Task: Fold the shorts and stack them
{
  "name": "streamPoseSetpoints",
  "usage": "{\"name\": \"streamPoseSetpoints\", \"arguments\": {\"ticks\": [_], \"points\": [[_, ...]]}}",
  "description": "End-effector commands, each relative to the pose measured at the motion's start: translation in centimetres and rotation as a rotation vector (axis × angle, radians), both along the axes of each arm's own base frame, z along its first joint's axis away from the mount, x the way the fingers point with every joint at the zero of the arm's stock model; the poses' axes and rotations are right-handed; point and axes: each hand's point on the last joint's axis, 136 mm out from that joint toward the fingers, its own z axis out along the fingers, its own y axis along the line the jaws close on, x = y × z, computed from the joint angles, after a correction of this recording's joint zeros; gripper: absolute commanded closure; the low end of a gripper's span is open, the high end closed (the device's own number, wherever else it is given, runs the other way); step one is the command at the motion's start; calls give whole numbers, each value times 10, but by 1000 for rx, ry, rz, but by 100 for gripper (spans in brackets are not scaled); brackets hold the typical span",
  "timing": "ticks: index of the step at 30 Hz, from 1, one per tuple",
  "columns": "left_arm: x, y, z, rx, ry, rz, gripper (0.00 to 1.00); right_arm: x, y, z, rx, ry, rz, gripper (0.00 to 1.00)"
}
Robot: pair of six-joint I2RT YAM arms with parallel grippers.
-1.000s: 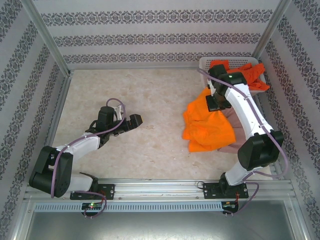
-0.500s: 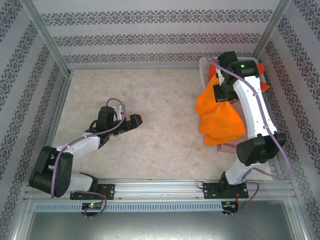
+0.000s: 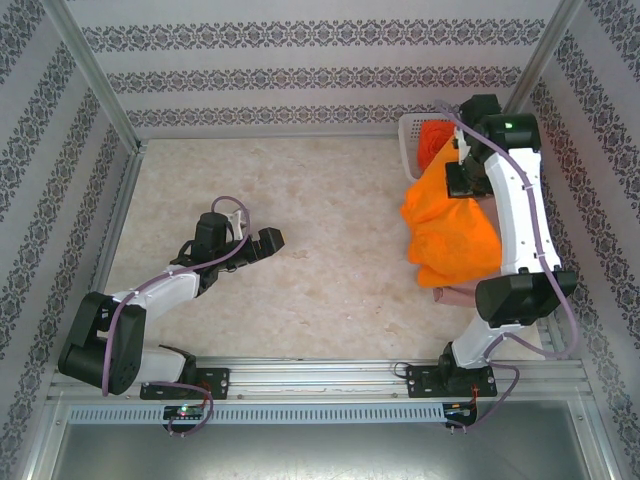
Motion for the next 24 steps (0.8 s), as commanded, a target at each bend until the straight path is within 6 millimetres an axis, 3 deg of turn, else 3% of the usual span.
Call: {"name": "streamPoseSetpoints", "arguments": {"ticks": [1,14,24], "points": [[3,3,1,7,-23,-3,0,-4,-20,-2,-49,9,-30,100],[1,6,1,8,-22,0,0,28,-76,-30,-224,67,-60,100],[1,6,2,6,-19,4,0,34,-114,-59,-310,97,-96,97]]}}
